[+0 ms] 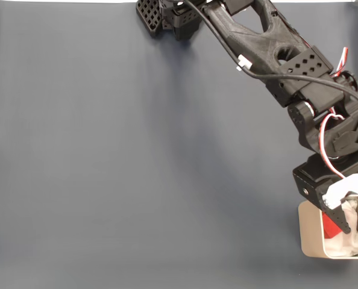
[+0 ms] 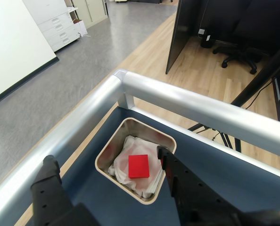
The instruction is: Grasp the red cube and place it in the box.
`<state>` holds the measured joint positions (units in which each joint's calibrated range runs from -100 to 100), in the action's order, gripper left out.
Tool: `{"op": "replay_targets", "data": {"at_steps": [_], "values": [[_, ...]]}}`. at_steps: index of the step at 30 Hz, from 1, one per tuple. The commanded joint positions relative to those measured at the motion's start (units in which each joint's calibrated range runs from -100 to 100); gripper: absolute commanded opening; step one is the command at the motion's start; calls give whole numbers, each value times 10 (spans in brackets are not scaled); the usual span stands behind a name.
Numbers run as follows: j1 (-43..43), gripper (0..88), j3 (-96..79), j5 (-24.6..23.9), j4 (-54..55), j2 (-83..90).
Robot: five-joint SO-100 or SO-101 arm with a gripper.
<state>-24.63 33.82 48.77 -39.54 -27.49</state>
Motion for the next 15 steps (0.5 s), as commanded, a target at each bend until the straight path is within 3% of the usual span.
{"op": "replay_targets", "data": {"at_steps": [1,15], "values": [[9,469,24,-2,17,43],[9,456,22,0,27,42]]}}
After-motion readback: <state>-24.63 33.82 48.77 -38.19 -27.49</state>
